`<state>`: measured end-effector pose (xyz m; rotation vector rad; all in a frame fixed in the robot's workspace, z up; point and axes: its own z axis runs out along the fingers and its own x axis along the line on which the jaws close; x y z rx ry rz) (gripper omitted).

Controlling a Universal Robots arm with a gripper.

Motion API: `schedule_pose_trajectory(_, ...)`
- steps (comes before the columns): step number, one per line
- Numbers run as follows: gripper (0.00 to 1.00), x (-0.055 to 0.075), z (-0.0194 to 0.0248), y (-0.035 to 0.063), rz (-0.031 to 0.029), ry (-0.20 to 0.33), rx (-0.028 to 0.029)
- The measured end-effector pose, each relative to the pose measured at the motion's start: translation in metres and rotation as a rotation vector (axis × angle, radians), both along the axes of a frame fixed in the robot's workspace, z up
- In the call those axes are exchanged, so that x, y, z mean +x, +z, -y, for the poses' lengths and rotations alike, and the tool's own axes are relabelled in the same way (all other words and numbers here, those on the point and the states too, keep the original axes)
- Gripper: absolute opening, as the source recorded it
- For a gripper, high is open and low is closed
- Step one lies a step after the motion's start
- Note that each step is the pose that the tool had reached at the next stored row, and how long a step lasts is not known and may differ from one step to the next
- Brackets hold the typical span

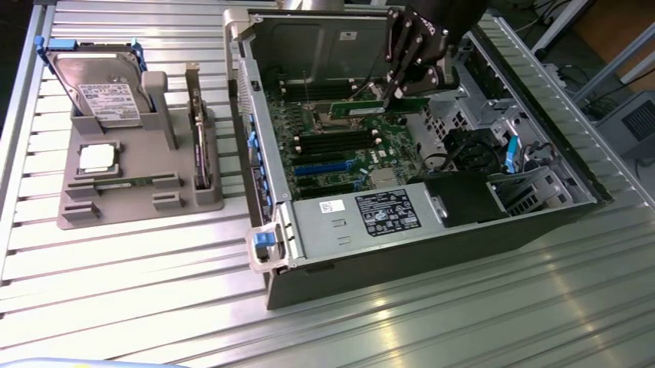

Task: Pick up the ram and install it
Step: 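Pick up the ram and move it above insertion slot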

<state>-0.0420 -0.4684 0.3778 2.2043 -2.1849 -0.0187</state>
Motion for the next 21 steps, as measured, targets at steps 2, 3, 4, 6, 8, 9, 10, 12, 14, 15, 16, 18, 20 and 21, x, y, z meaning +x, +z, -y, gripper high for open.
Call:
schedule_pose_trajectory(2,0.13,0.003,0.0,0.0,0.0,0.0,-0.0001)
schedule_pose_trajectory(3,0.13,0.004,0.0,0.0,0.0,0.0,-0.0002)
schedule_pose_trajectory(4,0.13,0.006,0.0,0.0,0.0,0.0,-0.0002)
schedule_pose_trajectory(6,0.13,0.009,0.0,-0.0001,0.0,0.0,-0.0003)
schedule_pose_trajectory(8,0.13,0.013,0.0,-0.0001,0.0,0.0,-0.0005)
schedule_pose_trajectory(9,0.13,0.014,0.0,-0.0001,0.0,0.0,-0.0004)
schedule_pose_trajectory(10,0.13,0.015,0.0,-0.0001,0.0,0.0,-0.0005)
schedule_pose_trajectory(12,0.13,0.018,0.0,-0.0001,0.0,0.0,-0.0005)
schedule_pose_trajectory(14,0.13,0.02,0.0,-0.0001,0.0,0.0,-0.0007)
schedule_pose_trajectory(15,0.13,0.022,0.0,-0.0002,0.0,0.0,-0.0007)
schedule_pose_trajectory(16,0.13,0.023,0.0,-0.0002,0.0,0.0,-0.0007)
schedule_pose_trajectory(18,0.13,0.027,0.0,-0.0002,0.0,0.0,-0.0009)
schedule_pose_trajectory(20,0.13,0.031,0.0,-0.0002,0.0,0.0,-0.001)
schedule_pose_trajectory(21,0.13,0.033,0.0,-0.0003,0.0,0.0,-0.001)
